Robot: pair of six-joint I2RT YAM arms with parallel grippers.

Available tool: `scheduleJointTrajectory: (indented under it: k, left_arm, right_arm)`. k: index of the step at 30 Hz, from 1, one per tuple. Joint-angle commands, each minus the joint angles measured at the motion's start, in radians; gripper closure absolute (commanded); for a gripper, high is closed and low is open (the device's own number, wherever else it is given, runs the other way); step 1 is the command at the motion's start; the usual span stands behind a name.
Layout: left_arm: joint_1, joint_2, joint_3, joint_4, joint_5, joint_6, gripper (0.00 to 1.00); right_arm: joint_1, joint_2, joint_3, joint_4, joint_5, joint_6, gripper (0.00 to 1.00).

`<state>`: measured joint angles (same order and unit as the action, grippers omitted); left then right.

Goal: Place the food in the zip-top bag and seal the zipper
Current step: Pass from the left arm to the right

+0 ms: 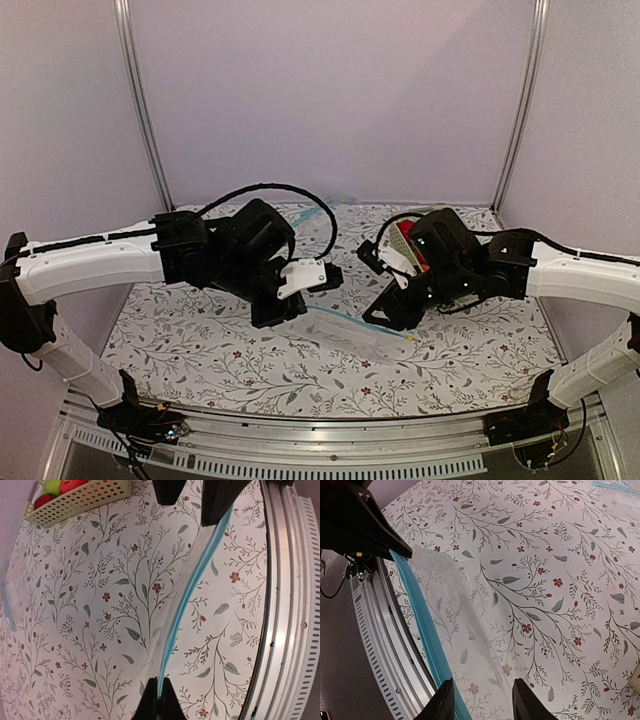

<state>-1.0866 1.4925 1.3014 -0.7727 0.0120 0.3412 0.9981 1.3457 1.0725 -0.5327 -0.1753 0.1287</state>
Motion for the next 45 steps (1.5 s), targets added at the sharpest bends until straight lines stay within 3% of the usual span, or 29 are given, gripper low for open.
scheduleJointTrajectory:
  k: [1,14,45]
  left_arm:
    - [-0.018,-0.015,-0.005,-0.005,-0.007,0.01,1.0]
    - [-0.019,0.001,-0.001,-0.014,-0.007,0.012,1.0]
    - [-0.018,0.008,0.013,-0.028,-0.009,0.024,1.0]
  right_arm:
    - [-0.004,0.013,0.001,0.008,-0.013,-0.017,0.61]
    - [-0.004,-0.034,0.041,0.004,-0.045,0.002,0.59]
    - [-0.003,0.021,-0.017,0.011,-0.063,-0.012,0.64]
